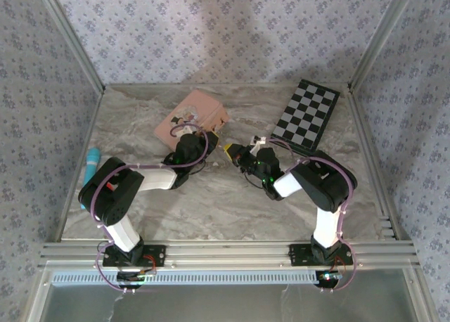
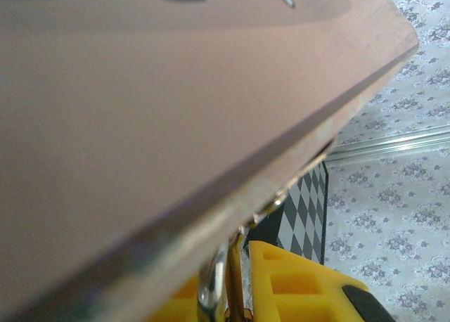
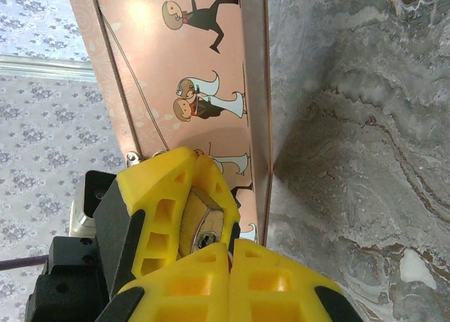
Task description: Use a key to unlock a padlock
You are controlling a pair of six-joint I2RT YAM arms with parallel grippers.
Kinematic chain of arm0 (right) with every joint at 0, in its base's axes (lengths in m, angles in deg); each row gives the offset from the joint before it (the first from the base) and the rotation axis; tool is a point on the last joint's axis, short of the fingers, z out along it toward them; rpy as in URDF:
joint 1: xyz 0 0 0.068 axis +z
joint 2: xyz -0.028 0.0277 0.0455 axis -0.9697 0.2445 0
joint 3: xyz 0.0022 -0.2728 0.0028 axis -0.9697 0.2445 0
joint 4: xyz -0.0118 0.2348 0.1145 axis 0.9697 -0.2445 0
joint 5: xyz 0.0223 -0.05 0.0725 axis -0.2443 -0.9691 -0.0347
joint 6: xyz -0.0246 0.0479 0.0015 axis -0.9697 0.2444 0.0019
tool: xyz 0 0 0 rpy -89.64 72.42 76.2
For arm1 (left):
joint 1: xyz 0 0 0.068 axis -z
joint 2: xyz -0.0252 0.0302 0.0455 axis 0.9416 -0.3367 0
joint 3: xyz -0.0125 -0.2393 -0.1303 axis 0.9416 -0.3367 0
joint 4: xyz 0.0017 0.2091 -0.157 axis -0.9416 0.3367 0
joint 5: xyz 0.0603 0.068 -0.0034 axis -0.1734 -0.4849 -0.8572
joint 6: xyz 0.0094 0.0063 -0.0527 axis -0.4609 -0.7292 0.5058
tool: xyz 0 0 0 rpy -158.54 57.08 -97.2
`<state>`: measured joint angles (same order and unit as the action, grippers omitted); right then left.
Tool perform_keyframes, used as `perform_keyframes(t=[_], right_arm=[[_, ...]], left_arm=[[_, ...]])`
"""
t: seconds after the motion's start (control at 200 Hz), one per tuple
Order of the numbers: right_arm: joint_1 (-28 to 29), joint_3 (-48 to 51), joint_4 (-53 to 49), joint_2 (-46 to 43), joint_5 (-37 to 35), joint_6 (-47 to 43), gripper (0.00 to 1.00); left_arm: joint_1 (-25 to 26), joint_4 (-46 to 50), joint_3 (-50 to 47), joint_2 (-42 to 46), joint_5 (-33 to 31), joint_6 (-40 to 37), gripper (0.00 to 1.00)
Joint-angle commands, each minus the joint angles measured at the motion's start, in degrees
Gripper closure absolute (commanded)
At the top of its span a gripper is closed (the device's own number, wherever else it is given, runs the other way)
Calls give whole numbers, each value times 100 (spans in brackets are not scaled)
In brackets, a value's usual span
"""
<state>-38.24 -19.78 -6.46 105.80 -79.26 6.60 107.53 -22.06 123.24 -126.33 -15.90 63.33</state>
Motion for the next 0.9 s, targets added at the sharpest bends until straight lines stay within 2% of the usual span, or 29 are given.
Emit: perform_keyframes(t=[0.0, 0.33, 0.665, 0.899], right_arm=[[273, -266, 222, -145, 393, -158, 100], [333, -380, 249, -68, 564, -168, 100], [28, -473, 342, 82, 867, -233, 100], [-109, -504, 420, 186, 1068, -203, 100]], left_arm=[[315, -318, 158, 88, 563, 205, 100], [319, -377, 171, 35, 609, 230, 100], [319, -450, 65, 77, 1216, 278, 100], [314, -437, 82, 104, 1349, 302, 100]])
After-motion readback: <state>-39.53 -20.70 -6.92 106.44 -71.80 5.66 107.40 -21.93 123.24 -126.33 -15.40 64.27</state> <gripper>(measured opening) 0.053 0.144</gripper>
